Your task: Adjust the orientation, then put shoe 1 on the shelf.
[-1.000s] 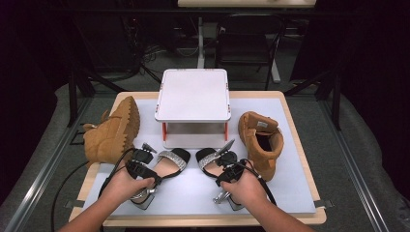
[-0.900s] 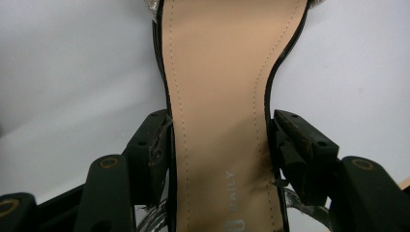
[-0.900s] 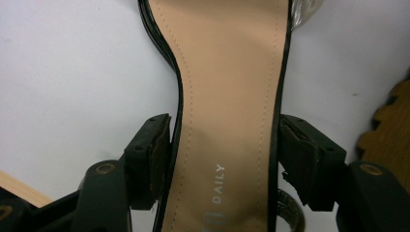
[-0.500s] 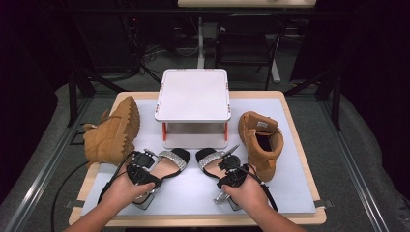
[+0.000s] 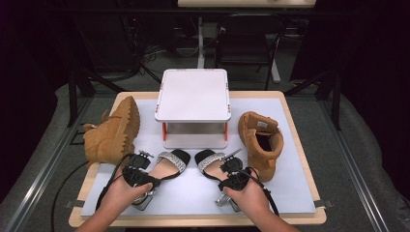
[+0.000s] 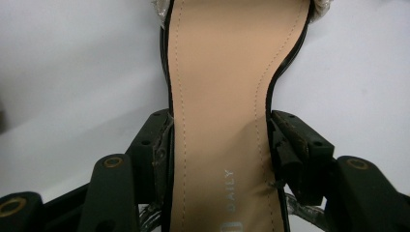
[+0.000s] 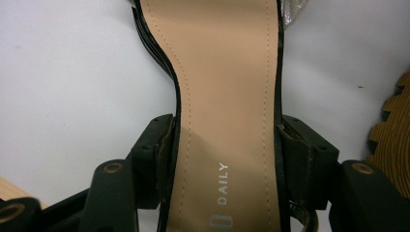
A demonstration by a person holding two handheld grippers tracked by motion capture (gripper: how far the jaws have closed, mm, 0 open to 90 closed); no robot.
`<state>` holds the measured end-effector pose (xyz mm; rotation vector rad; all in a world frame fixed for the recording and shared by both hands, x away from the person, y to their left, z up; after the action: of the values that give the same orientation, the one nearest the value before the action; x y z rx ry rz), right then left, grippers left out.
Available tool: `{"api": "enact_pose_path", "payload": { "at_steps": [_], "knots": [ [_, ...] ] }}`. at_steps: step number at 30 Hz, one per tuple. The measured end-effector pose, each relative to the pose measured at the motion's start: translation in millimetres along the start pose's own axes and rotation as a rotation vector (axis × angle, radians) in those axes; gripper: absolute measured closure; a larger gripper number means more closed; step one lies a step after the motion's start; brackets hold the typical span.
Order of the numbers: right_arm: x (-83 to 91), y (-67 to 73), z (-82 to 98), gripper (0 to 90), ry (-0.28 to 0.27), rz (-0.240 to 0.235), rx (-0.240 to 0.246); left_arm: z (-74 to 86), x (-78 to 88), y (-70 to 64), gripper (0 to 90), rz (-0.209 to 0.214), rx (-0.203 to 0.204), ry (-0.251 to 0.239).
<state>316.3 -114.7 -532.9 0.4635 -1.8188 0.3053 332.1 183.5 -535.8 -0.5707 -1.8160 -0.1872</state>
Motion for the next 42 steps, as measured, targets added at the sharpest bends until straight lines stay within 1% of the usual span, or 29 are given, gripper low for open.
{"api": "enact_pose_path", "payload": {
  "at_steps": [2,5,7,8,9,13,14,16,17,18,20,21,22,25,27,29,31,32,34,36,37,38,39,41,42],
  "knots": [
    [0.2,0.2,0.0,41.3,-0.001,0.0,-0.003,0.2,0.1,0.7,43.3,0.005,0.001,-0.002],
    [0.3,0.2,-0.5,41.3,-0.001,0.001,-0.012,0.9,0.7,-0.4,43.4,-0.004,-0.006,-0.005],
    [0.9,-0.3,-0.8,41.4,0.005,0.0,-0.009,1.3,1.2,-0.2,43.4,0.003,-0.001,-0.007],
    [-0.8,1.1,-0.5,41.4,-0.025,-0.007,-0.032,1.4,1.5,0.3,43.4,0.011,0.005,-0.008],
    [1.9,-0.6,-1.2,41.4,0.01,0.005,0.001,1.6,2.3,1.1,43.5,0.014,0.009,-0.005],
    [3.2,0.4,-1.3,41.4,0.005,0.007,0.0,2.0,4.6,2.2,43.5,0.013,0.013,-0.009],
    [3.1,0.5,-1.0,41.4,0.001,0.0,-0.008,2.3,4.5,2.3,43.5,0.01,0.009,-0.008],
    [2.2,0.2,-0.5,41.4,0.004,-0.002,-0.004,2.5,3.0,2.4,43.5,-0.004,-0.01,0.002],
    [2.2,0.2,-0.5,41.4,0.004,-0.002,-0.004,2.5,3.0,2.4,43.4,-0.004,-0.01,0.002],
    [0.5,-0.3,0.6,41.3,0.01,0.008,0.016,2.6,2.9,2.3,43.4,-0.006,-0.017,0.004],
    [0.3,-0.3,0.7,41.2,0.005,0.008,0.016,2.6,2.9,2.1,43.3,-0.01,-0.025,0.006],
    [0.4,-0.3,0.9,41.1,0.001,0.004,0.017,2.7,2.6,2.0,43.3,-0.013,-0.029,0.003],
    [0.7,0.1,1.0,40.9,0.01,0.004,0.025,3.2,2.2,2.4,43.1,-0.013,-0.042,-0.002],
    [0.8,-0.8,1.1,40.5,0.015,-0.002,0.037,5.1,1.9,3.4,42.8,-0.012,-0.063,-0.021],
    [0.3,-0.7,2.0,40.1,0.002,0.002,0.046,5.6,2.0,3.4,42.4,-0.015,-0.079,-0.026],
    [-0.1,-0.5,3.1,39.0,-0.008,0.012,0.07,6.5,1.6,3.2,42.0,-0.017,-0.085,-0.031],
    [-0.4,0.3,4.1,38.8,-0.019,0.013,0.076,6.8,1.5,3.3,42.0,-0.017,-0.082,-0.033],
    [0.1,0.1,5.0,38.8,-0.024,0.014,0.083,6.6,1.5,3.1,42.0,-0.018,-0.087,-0.031],
    [-0.8,1.5,7.4,38.8,-0.062,0.016,0.072,6.5,1.4,2.0,41.1,-0.034,-0.126,-0.022],
    [-0.3,1.1,7.7,38.9,-0.06,0.008,0.078,6.0,1.1,2.2,40.9,-0.034,-0.133,-0.019],
    [-0.8,1.1,7.7,39.0,-0.067,0.003,0.07,5.5,1.1,2.4,40.6,-0.034,-0.141,-0.011],
    [-0.1,-0.2,7.5,39.0,-0.056,0.009,0.076,4.9,1.0,2.7,40.2,-0.032,-0.153,-0.004],
    [-0.1,-0.2,7.5,39.0,-0.056,0.009,0.076,4.9,1.0,2.7,39.8,-0.032,-0.153,-0.004],
    [0.4,-1.4,6.8,38.2,-0.044,0.002,0.085,3.4,1.4,4.8,39.3,-0.012,-0.175,0.013],
    [0.4,-1.3,6.6,38.3,-0.047,-0.008,0.073,3.3,1.1,4.8,38.7,-0.013,-0.197,0.02]
  ]
}}
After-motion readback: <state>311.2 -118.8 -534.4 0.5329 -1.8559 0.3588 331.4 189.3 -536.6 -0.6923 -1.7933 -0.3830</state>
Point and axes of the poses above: each handheld gripper's, and its own axes: x roughly backward along the jaws, z roughly out of its underside, y roughly to its left, the point moved 2 cm from there along -x, roughly forward along the jaws, and after that the axes turned 3 degrees about y, right-handed, at the moved point
